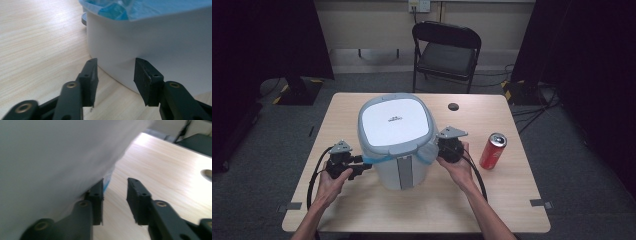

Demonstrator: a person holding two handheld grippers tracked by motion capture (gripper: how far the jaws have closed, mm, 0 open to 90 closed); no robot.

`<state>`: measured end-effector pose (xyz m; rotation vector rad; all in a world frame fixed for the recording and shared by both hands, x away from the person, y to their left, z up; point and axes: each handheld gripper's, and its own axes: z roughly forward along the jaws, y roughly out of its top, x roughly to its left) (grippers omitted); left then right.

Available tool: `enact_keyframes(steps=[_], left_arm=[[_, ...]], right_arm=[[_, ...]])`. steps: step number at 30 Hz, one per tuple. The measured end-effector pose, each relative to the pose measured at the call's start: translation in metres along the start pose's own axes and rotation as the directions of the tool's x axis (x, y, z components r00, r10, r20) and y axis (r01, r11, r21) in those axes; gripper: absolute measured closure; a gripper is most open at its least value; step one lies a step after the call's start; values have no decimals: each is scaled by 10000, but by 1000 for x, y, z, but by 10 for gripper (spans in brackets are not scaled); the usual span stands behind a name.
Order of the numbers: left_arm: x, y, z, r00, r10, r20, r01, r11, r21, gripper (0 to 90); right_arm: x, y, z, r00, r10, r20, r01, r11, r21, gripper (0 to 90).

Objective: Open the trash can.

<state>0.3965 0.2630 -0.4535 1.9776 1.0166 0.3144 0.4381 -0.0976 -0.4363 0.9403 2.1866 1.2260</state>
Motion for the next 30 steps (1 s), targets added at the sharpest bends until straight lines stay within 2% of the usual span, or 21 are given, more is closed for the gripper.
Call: enact_keyframes(steps=[1, 2, 3, 4, 6, 7, 8, 11, 14, 15, 16, 18, 19, 22, 23, 24, 25, 28, 29, 30], left_arm=[[5, 0, 2, 9998, -193, 85, 194, 9998, -109, 512], [5, 0, 2, 9998, -193, 85, 194, 9998, -109, 500], [7, -1, 4, 9999, -148, 56, 149, 9998, -102, 500], [9, -1, 6, 9998, -180, 81, 180, 9998, -33, 471], [10, -2, 8, 9999, -117, 34, 117, 9999, 33, 466], [11, -3, 9, 9999, -152, 31, 152, 9999, 54, 432], [12, -3, 10, 9999, -107, -34, 108, 9999, 93, 411], [17, -6, 12, 9991, -329, -267, 331, 9994, 72, 383], [20, -7, 11, 9986, -424, -310, 425, 9991, 29, 355], [24, -8, 10, 9964, -718, -458, 724, 9973, 113, 351], [26, -9, 10, 9949, -837, -566, 851, 9961, 219, 343], [29, -11, 11, 9944, -903, -556, 920, 9953, 287, 336], [34, -13, 11, 9932, -999, -593, 1026, 9938, 439, 333], [37, -15, 9, 9917, -1086, -695, 1117, 9928, 433, 327], [39, -15, 9, 9914, -1185, -557, 1202, 9924, 270, 323], [39, -15, 9, 9914, -1185, -557, 1202, 9924, 270, 323], [36, -15, 11, 9922, -1020, -718, 1044, 9941, 310, 323], [33, -14, 13, 9943, -820, -676, 847, 9957, 380, 318], [32, -13, 13, 9948, -685, -757, 714, 9968, 362, 318], [32, -12, 13, 9941, -599, -900, 620, 9979, 203, 316]], right_arm=[[2, -5, -5, 9987, -47, 510, 30, 9995, 323, 605], [2, -5, -5, 9987, -47, 510, 30, 9995, 323, 605], [2, -8, -9, 9971, -15, 757, -19, 9990, 447, 585], [-1, -16, -18, 9944, 318, 1005, -386, 9970, 669, 540], [-1, -19, -21, 9940, 421, 1006, -498, 9959, 752, 528], [1, -27, -29, 9946, 700, 771, -767, 9932, 878, 477], [5, -29, -34, 9940, 784, 757, -853, 9921, 924, 458], [18, -36, -48, 9948, 923, 433, -955, 9922, 796, 411], [31, -40, -56, 9952, 964, -196, -948, 9932, 680, 360], [35, -40, -56, 9949, 950, -350, -924, 9933, 692, 336], [39, -40, -56, 9943, 954, -477, -922, 9936, 659, 318], [42, -39, -54, 9946, 890, -531, -856, 9943, 638, 309], [46, -39, -50, 9935, 852, -749, -806, 9948, 614, 305], [49, -39, -49, 9956, 672, -657, -642, 9969, 457, 305], [49, -39, -49, 9884, 1012, -1131, -969, 9944, 428, 304], [49, -39, -49, 9884, 1012, -1131, -969, 9944, 428, 304], [53, -38, -48, 9867, 951, -1315, -903, 9950, 422, 300], [65, -38, -42, 9857, 773, -1494, -703, 9962, 514, 286], [65, -38, -42, 9857, 773, -1494, -703, 9962, 514, 286], [72, -37, -37, 9858, 798, -1480, -714, 9956, 615, 202]])
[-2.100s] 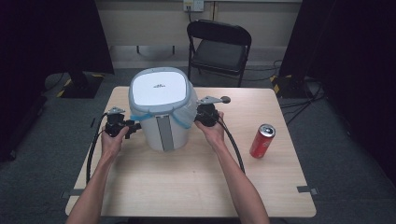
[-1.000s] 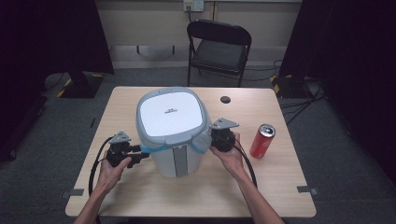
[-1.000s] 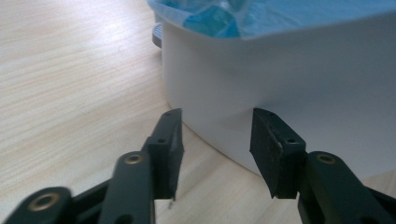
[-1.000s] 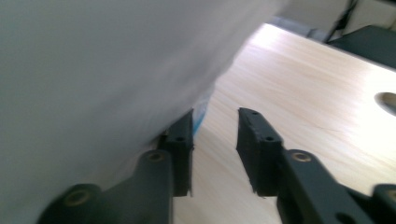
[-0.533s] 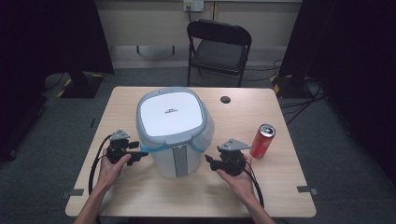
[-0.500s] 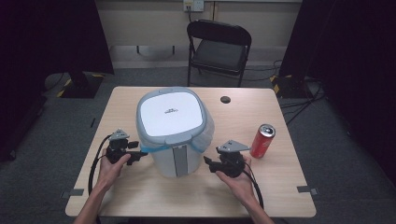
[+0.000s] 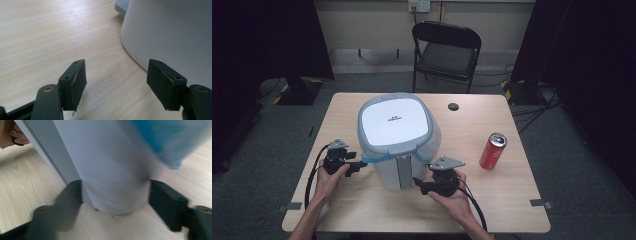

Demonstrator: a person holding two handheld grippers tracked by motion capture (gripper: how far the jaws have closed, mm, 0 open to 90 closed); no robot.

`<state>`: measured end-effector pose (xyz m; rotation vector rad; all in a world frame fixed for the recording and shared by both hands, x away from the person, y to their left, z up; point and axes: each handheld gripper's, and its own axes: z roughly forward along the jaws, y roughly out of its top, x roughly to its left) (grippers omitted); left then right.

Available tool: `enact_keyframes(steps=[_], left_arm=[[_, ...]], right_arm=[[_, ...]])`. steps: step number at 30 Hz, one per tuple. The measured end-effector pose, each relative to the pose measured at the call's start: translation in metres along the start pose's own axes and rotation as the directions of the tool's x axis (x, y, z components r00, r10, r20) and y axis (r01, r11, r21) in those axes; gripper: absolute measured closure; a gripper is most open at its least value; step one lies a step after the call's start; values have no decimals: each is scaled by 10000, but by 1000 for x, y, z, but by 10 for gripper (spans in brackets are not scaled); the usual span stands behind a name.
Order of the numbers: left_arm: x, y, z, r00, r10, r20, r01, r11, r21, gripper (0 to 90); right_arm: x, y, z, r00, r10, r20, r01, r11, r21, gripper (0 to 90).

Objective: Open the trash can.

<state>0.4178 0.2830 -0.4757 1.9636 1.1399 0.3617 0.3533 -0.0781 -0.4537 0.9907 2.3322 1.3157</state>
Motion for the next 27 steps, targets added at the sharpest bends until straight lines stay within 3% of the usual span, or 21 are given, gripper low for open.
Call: enact_keyframes(steps=[3, 6, 11, 12, 13, 18, 20, 21, 22, 23, 24, 25, 27], left_arm=[[3, 2, -1, 9997, -62, -228, 54, 9995, -326, 316], [7, 4, 0, 9997, -262, -20, 261, 9992, -302, 304], [9, 11, 0, 9998, -176, -27, 174, 9988, -464, 288], [10, 11, 1, 10000, -83, -52, 81, 9987, -502, 286], [11, 12, 4, 9999, -146, 0, 145, 9980, -620, 286], [17, 18, 14, 9999, -60, -88, 56, 9993, -368, 278], [20, 22, 15, 9999, 4, -164, -12, 9989, -478, 277], [22, 24, 16, 9999, 7, -119, -14, 9980, -624, 277], [24, 32, 19, 10000, -8, -87, 4, 9986, -536, 276], [24, 32, 19, 10000, -8, -87, 4, 9986, -536, 276], [24, 35, 20, 9995, 137, -269, -154, 9979, -627, 276], [25, 37, 23, 9996, -23, -294, -7, 9947, -1033, 281], [26, 38, 25, 9994, 30, -343, -67, 9939, -1100, 284]], right_arm=[[1, 1, 6, 9995, 144, 292, -150, 9997, 199, 200], [3, 3, 7, 9990, 36, 456, -58, 9988, 493, 209], [-5, 1, 3, 9980, 231, 592, -248, 9993, 285, 346], [-10, 0, 1, 9969, 404, 676, -415, 9990, 149, 393], [-19, 1, -1, 9941, 505, 960, -506, 9987, -9, 367], [-39, 7, 1, 9893, 646, 1309, -644, 9979, -53, 390], [-57, 12, 5, 9796, 985, 1754, -970, 9951, -175, 411], [-57, 12, 5, 9796, 985, 1754, -970, 9951, -175, 411], [-71, 17, 11, 9768, 863, 1962, -797, 9960, -413, 413], [-71, 17, 11, 9768, 863, 1962, -797, 9960, -413, 413], [-75, 20, 13, 9757, 786, 2045, -700, 9963, -492, 408], [-90, 26, 21, 9712, 1200, 2061, -1107, 9923, -560, 401], [-94, 28, 24, 9703, 1275, 2058, -1187, 9914, -546, 397]])
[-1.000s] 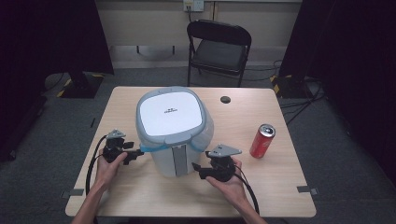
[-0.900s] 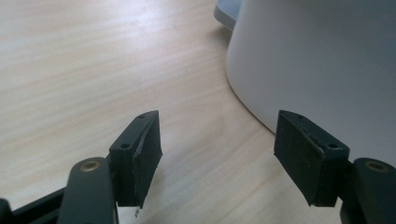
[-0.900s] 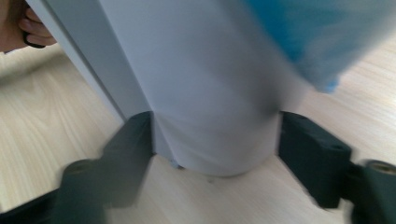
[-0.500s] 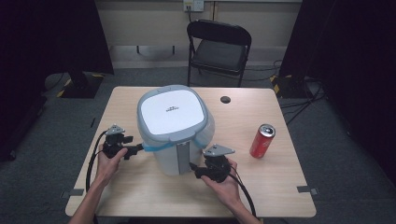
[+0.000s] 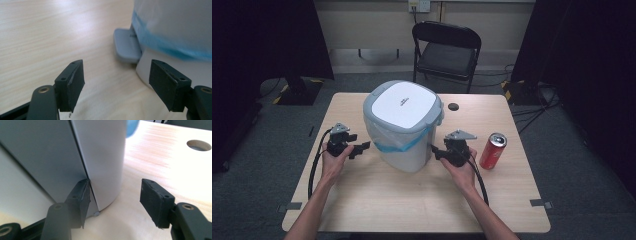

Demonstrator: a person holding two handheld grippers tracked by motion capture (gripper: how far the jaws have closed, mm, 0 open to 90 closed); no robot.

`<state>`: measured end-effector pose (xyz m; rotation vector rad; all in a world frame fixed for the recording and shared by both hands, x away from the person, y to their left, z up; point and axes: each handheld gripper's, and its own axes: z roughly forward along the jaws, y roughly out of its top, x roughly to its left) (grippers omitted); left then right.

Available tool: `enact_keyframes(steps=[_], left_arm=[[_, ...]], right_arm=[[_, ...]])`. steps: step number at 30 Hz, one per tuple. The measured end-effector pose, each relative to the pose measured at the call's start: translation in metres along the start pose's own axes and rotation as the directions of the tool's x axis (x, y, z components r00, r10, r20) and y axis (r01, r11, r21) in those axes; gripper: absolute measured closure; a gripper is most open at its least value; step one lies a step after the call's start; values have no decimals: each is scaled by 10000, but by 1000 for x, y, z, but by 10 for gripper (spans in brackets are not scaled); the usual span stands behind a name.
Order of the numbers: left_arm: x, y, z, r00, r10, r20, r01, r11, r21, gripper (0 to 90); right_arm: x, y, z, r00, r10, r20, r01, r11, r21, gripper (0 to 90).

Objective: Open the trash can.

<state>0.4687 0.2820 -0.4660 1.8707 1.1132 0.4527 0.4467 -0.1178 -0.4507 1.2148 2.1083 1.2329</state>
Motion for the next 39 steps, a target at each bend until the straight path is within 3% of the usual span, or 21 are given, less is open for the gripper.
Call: enact_keyframes(steps=[3, 4, 6, 8, 11, 14, 16, 18, 20, 24, 26, 27, 29, 31, 33, 34, 36, 37, 39], left_arm=[[7, -4, 10, 10000, -38, -22, 38, 10000, 65, 277], [15, -6, 16, 9994, -342, 39, 342, 9994, 97, 263], [17, -3, 20, 9991, -369, 187, 370, 9993, -17, 281], [17, -1, 25, 9995, -216, 220, 220, 9996, -151, 275], [13, -2, 31, 9984, -406, 386, 422, 9983, -412, 261], [12, -4, 34, 9974, -559, 461, 574, 9979, -303, 303], [7, -4, 32, 9961, -604, 645, 627, 9975, -337, 436], [2, -5, 30, 9968, -521, 610, 541, 9980, -312, 508], [-3, -6, 28, 9960, -288, 846, 307, 9993, -216, 495], [-19, -11, 26, 9918, 203, 1265, -203, 9998, -6, 413], [-33, -10, 23, 9934, 707, 908, -719, 9974, 98, 378], [-33, -10, 23, 9934, 707, 908, -719, 9974, 98, 386], [-49, -15, 18, 9949, 755, 667, -764, 9970, 116, 384], [-55, -16, 16, 9949, 686, 734, -701, 9974, 183, 389], [-64, -14, 12, 9932, 1084, 430, -1102, 9930, 416, 412], [-69, -13, 10, 9884, 1474, 357, -1492, 9873, 539, 436], [-67, -13, 7, 9873, 1544, 378, -1566, 9857, 619, 365], [-60, -15, 5, 9895, 1236, 743, -1277, 9904, 524, 337], [-49, -18, 3, 9933, 1019, 553, -1049, 9930, 551, 322]], right_arm=[[-8, 11, 14, 9995, -103, 292, 102, 9999, 53, 416], [-10, 16, 20, 9987, -270, 434, 267, 9996, 61, 405], [-12, 19, 24, 9989, -197, 432, 194, 9998, 86, 405], [-13, 22, 28, 9987, -244, 452, 239, 9997, 112, 411], [-14, 26, 37, 9993, -160, 330, 160, 9999, 10, 415], [-15, 28, 43, 9993, -87, 363, 90, 9999, -66, 410], [-12, 28, 50, 9973, 438, 598, -420, 9986, -316, 459], [-15, 27, 47, 9971, 557, 520, -542, 9981, -302, 402], [-18, 23, 41, 9979, 563, 326, -557, 9983, -192, 356], [-22, 7, 27, 9956, 536, 771, -551, 9983, 175, 353], [-20, -1, 20, 9948, 390, 939, -424, 9985, 344, 353], [-18, -4, 17, 9944, 371, 994, -415, 9982, 431, 352], [-13, -11, 8, 9951, 389, 903, -428, 9982, 411, 353], [-11, -12, 6, 9957, 332, 863, -368, 9985, 411, 353], [-5, -14, 1, 9945, 88, 1046, -137, 9988, 463, 372], [-4, -14, 0, 9930, 50, 1178, -104, 9989, 452, 376], [-4, -16, -1, 9922, 209, 1230, -252, 9991, 340, 377], [-5, -17, -1, 9928, 267, 1170, -316, 9987, 404, 358], [-5, -20, -2, 9947, 414, 939, -462, 9977, 504, 352]])
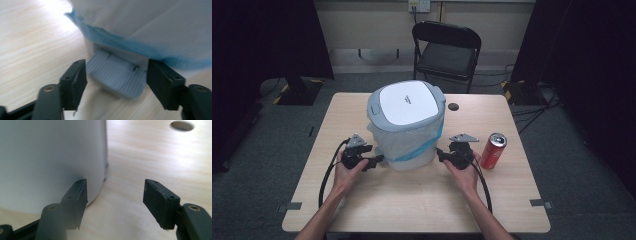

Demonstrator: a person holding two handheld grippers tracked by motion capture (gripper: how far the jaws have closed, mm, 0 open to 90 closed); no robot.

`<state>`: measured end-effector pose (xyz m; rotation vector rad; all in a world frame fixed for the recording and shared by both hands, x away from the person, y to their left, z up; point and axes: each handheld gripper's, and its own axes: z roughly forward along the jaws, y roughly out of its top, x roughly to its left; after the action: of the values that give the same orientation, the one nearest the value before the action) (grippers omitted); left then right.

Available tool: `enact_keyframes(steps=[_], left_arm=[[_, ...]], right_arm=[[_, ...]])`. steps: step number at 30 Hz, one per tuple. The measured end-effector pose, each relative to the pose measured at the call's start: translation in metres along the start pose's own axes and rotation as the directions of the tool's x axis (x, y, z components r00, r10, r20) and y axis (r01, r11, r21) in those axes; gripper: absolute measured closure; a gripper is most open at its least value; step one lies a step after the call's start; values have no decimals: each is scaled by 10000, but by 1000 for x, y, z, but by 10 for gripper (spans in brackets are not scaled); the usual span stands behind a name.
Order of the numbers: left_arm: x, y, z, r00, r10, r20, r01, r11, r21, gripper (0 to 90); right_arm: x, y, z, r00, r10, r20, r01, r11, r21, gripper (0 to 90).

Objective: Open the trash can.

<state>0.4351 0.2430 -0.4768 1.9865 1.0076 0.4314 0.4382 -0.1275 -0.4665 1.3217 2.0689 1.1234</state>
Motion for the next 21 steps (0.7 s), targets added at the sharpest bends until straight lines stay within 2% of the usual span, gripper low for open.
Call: enact_keyframes(steps=[1, 3, 6, 7, 10, 12, 13, 15, 16, 18, 21], left_arm=[[8, -3, -1, 9996, -285, 11, 285, 9996, -43, 324], [20, -4, 1, 9980, -534, -344, 532, 9986, -65, 324], [34, -3, 8, 9954, -675, -681, 686, 9975, 140, 313], [39, -3, 11, 9926, -809, -900, 824, 9965, 128, 312], [47, -3, 22, 9886, -1077, -1049, 1108, 9936, 237, 316], [47, -3, 30, 9905, -958, -983, 1013, 9935, 523, 324], [44, -3, 32, 9904, -793, -1134, 858, 9949, 537, 352], [41, -2, 32, 9910, -759, -1107, 818, 9954, 493, 450], [40, -3, 31, 9910, -811, -1065, 864, 9952, 458, 462], [40, -7, 26, 9937, -1063, -369, 1077, 9934, 398, 492], [30, -11, 20, 9945, -996, -330, 1008, 9943, 356, 528]], right_arm=[[1, -2, -1, 9999, 4, -153, -4, 10000, 19, 353], [6, -7, -1, 9993, -166, -337, 174, 9995, 248, 357], [10, -8, -1, 9988, -340, -339, 352, 9987, 371, 358], [10, -8, -1, 9988, -340, -350, 352, 9988, 346, 358], [9, -9, -1, 9984, -186, -527, 204, 9993, 325, 359], [10, -9, -2, 9985, -185, -515, 203, 9992, 350, 360], [10, -9, -2, 9984, -247, -501, 265, 9990, 361, 355], [9, -8, -2, 9981, -241, -568, 265, 9988, 411, 355], [8, -8, -1, 9978, -306, -583, 330, 9987, 397, 355], [7, -6, 0, 9979, -396, -516, 417, 9984, 390, 386], [3, 0, 8, 9987, -455, -249, 460, 9987, 209, 457]])
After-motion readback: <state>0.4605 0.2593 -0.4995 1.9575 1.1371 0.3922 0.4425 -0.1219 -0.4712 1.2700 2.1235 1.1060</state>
